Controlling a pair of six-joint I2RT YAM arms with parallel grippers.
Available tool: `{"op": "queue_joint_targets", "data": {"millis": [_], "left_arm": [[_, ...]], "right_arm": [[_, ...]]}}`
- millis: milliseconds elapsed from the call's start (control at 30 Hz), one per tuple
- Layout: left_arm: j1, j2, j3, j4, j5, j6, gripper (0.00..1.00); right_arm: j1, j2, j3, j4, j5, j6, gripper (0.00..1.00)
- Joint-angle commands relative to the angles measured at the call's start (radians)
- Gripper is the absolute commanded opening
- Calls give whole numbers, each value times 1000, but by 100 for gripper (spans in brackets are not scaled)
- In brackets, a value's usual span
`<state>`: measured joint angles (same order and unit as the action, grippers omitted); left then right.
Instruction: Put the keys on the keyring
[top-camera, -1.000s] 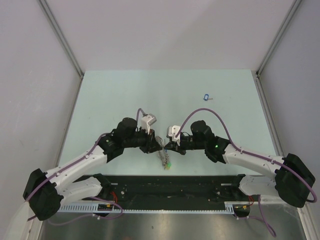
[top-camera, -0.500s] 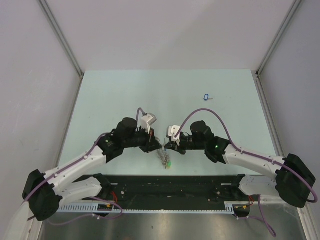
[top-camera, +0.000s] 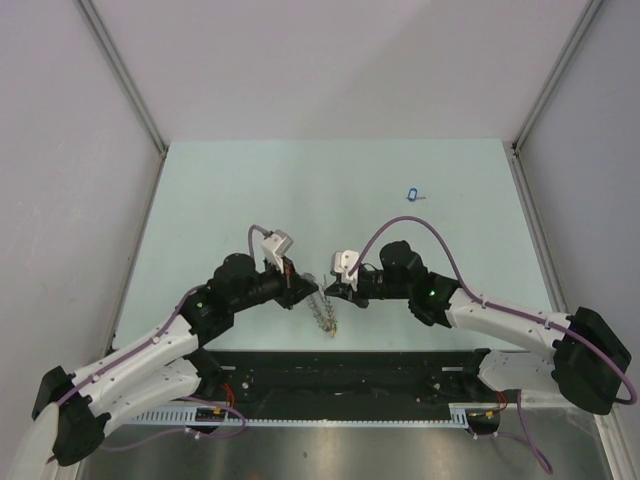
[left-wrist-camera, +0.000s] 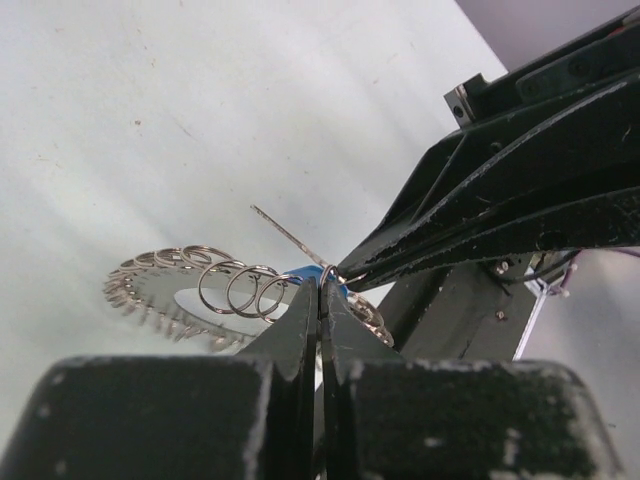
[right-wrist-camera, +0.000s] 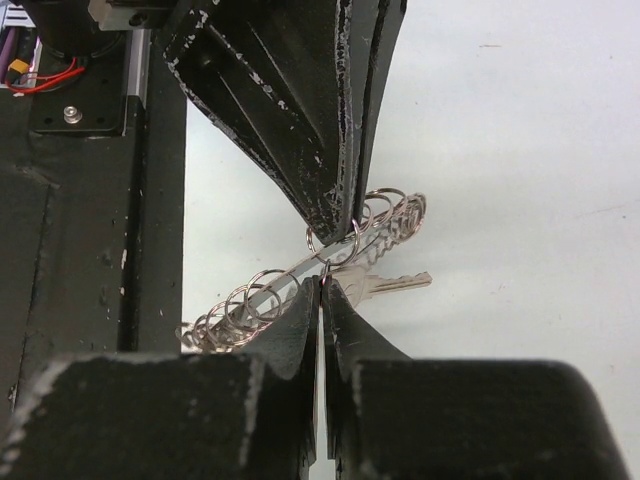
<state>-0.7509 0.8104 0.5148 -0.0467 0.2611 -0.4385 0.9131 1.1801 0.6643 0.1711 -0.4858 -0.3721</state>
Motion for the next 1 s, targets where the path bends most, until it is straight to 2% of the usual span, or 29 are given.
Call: {"op": "queue_joint_targets", "data": {"millis": [0,167,367,433,467,533,567,667,833,967], "left_arm": [[5,-27,-45,240,-92,-60,0],[-7,-19,-119,372,-126,-104,0],[-47,-17,-203,502,-204,-144,0],[-48,-28,-217,501,-215,-144,5],[-47,-42,-217,490,-217,-135,15],[-47,-57,-210,437,-220,-121,26],[-47,-83,-207,412,-227,-103,35],[-47,-125,-177,302,-255,-42,46],[-45,-148,-78,116,-206,99,53],[-44,-67,26,-30,-96,222,54]], "right_arm": [[16,9,17,5,-45,7,0],[30,26,18,37,-51,21,0],[29,18,18,39,13,13,0],[26,12,17,30,29,6,0],[24,7,17,25,41,2,0],[21,0,17,16,50,-8,0],[23,-4,17,11,56,-11,0],[18,-13,17,2,61,-21,0],[10,-17,17,-1,47,-30,0],[9,-20,17,-2,35,-34,0]]}}
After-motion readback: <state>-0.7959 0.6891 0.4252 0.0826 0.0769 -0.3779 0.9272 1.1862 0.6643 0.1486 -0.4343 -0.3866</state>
